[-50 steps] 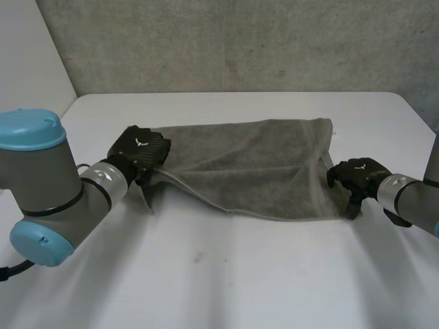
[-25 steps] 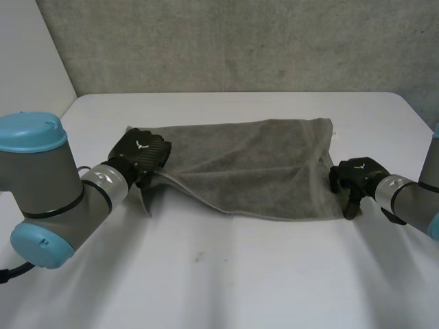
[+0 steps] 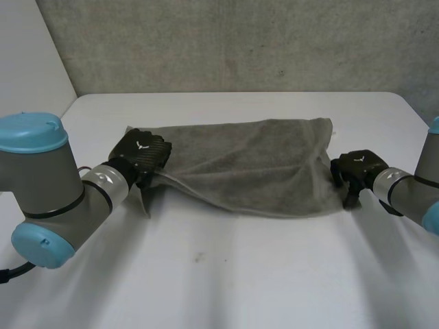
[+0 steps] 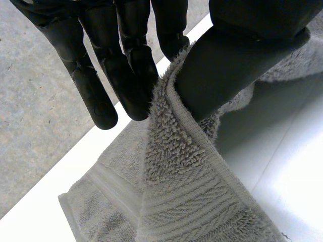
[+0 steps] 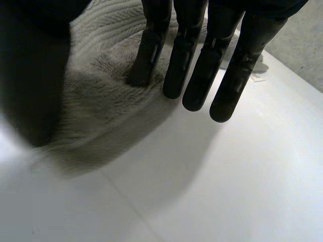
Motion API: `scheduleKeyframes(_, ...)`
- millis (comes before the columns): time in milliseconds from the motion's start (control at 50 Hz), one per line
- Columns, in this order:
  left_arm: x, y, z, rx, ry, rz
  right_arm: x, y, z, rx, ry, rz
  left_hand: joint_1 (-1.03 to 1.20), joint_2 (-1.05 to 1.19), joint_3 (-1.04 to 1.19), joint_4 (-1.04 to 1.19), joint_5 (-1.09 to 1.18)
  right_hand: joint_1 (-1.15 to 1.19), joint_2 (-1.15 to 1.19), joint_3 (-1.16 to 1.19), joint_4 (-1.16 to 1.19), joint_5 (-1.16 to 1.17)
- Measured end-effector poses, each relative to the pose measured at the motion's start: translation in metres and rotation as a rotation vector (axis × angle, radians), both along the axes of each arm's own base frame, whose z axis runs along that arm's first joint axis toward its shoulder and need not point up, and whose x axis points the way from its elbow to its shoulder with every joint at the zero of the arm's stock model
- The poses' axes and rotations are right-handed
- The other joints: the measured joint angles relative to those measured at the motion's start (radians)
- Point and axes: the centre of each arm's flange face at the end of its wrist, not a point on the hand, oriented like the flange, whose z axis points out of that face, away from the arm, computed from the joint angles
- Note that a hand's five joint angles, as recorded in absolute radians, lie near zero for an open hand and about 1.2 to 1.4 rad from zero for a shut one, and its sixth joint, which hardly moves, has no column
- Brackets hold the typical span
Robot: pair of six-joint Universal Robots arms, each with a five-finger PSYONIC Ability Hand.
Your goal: Fold the towel.
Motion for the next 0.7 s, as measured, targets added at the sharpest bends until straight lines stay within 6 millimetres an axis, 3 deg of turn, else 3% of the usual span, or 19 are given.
scheduleKeyframes(60, 0.0, 0.0, 0.0, 0.0, 0.0, 0.0, 0.0, -0.001, 0.002, -0.007, -0.001, 0.0, 0.0, 0.0, 0.0, 0.0, 0.0, 0.0, 0.0, 0.002, 0.001, 0.153)
scheduleKeyframes(260, 0.0, 0.0, 0.0, 0.001, 0.0, 0.0, 0.003, -0.003, 0.004, -0.016, -0.002, 0.007, 0.0, 0.0, 0.0, 0.0, 0.0, 0.045, 0.045, 0.047, 0.046, 0.218)
scheduleKeyframes(380, 0.0, 0.0, -0.001, 0.003, -0.001, 0.001, 0.007, -0.001, 0.003, -0.014, -0.002, 0.018, 0.0, 0.0, 0.0, 0.0, 0.0, 0.411, 0.399, 0.389, 0.4, 0.582)
scheduleKeyframes(460, 0.0, 0.0, -0.002, 0.007, -0.003, 0.001, 0.007, 0.0, 0.008, -0.021, -0.005, 0.018, 0.0, 0.0, 0.0, 0.0, 0.0, 0.424, 0.414, 0.421, 0.435, 0.607)
scheduleKeyframes(700, 0.002, 0.005, -0.015, 0.044, -0.019, 0.002, -0.003, 0.018, 0.062, -0.074, -0.055, -0.023, -0.036, -0.034, -0.033, -0.036, -0.027, 0.424, 0.414, 0.421, 0.435, 0.607)
